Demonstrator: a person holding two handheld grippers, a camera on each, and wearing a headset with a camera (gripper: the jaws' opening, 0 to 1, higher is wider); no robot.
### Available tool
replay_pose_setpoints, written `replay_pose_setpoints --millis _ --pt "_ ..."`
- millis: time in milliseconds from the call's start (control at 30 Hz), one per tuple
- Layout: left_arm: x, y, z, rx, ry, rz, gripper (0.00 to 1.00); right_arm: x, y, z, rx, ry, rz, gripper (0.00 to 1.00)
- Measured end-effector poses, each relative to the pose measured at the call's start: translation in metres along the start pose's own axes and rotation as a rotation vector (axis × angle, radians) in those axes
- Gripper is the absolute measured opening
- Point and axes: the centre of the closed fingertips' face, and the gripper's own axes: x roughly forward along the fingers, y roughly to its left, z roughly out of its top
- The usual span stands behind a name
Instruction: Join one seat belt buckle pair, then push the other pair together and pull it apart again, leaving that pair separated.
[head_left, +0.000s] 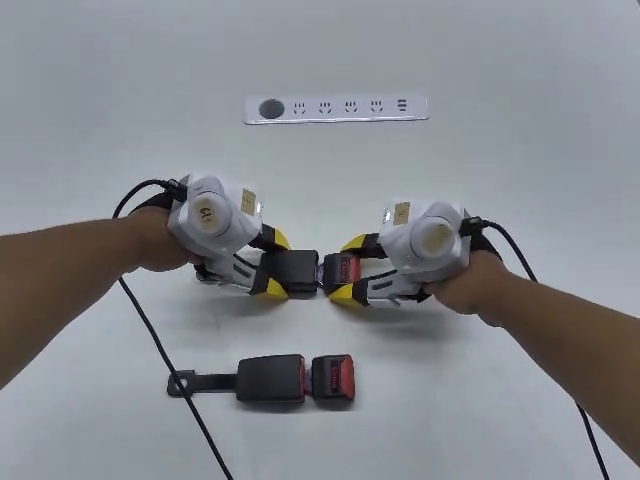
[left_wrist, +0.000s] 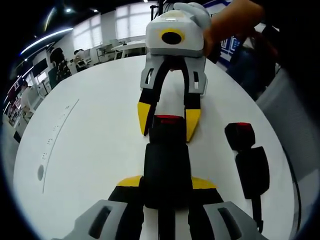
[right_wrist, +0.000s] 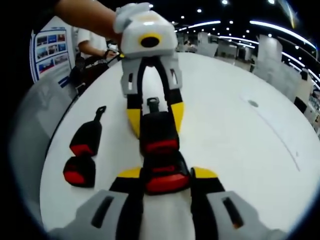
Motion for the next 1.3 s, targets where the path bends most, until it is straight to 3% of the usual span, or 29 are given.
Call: replay_pose_setpoints --millis 833,1300 --pt "0.000 -0.003 -0.002 -0.008 -0.004 -0.001 0.34 -0.013 0.001 -0.012 -0.025 0.015 0.008 0.36" --pt "-0.002 -0.003 -0.002 -0.013 -0.005 0.000 0.35 -0.036 -0.001 -0.034 -0.010 0.022 -0.004 0.36"
